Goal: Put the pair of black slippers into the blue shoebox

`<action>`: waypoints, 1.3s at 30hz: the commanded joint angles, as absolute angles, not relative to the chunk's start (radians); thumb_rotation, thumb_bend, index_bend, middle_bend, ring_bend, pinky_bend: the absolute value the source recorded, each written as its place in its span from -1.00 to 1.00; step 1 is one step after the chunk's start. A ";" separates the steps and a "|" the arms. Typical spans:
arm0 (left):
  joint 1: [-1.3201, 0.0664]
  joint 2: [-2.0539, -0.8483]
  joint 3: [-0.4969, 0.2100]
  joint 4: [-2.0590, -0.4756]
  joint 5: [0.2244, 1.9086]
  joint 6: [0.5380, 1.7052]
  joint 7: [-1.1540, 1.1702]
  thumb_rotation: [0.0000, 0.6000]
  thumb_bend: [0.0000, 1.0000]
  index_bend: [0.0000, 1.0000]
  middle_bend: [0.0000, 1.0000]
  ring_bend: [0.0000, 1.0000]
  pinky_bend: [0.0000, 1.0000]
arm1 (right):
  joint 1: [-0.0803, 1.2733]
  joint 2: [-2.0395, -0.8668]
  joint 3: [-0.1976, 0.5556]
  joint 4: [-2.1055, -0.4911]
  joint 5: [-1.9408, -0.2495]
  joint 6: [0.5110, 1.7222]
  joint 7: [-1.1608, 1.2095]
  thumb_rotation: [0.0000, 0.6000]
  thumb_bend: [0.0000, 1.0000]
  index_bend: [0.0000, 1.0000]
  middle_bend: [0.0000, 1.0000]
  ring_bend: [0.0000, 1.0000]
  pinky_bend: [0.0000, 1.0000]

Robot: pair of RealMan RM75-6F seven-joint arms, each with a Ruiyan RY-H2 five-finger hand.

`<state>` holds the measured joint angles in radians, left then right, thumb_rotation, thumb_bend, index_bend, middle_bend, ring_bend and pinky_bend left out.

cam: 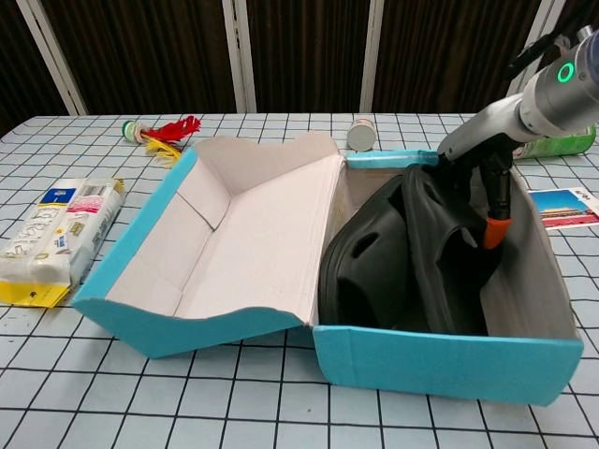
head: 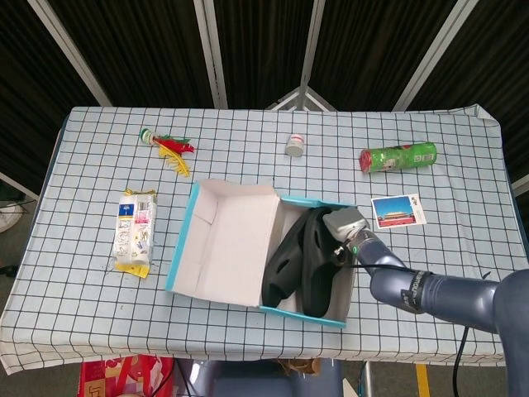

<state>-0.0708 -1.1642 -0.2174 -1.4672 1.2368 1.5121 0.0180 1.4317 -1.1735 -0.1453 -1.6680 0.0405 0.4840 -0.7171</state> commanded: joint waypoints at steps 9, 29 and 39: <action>-0.076 -1.167 -0.215 -1.464 1.232 1.501 0.030 1.00 -0.51 -0.80 -1.00 -0.95 -0.80 | 1.386 -1.140 -0.113 -1.625 -0.117 0.354 -0.498 1.00 -1.00 -1.00 -1.00 -0.59 -0.58; -0.081 -1.172 -0.217 -1.459 1.222 1.493 0.041 1.00 -0.51 -0.80 -1.00 -0.95 -0.80 | 1.505 -1.161 -0.265 -1.713 -0.180 0.595 -0.565 1.00 -1.00 -1.00 -1.00 -0.85 -0.83; -0.079 -1.167 -0.214 -1.464 1.227 1.492 0.028 1.00 -0.51 -0.80 -1.00 -0.95 -0.80 | 1.593 -1.098 -0.325 -1.747 -0.047 0.553 -0.566 1.00 -1.00 -1.00 -1.00 -0.85 -0.83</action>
<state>-0.0795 -1.1675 -0.2138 -1.4638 1.2269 1.4912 0.0294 1.5854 -1.1095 -0.3158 -1.7413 -0.0576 0.5635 -0.5699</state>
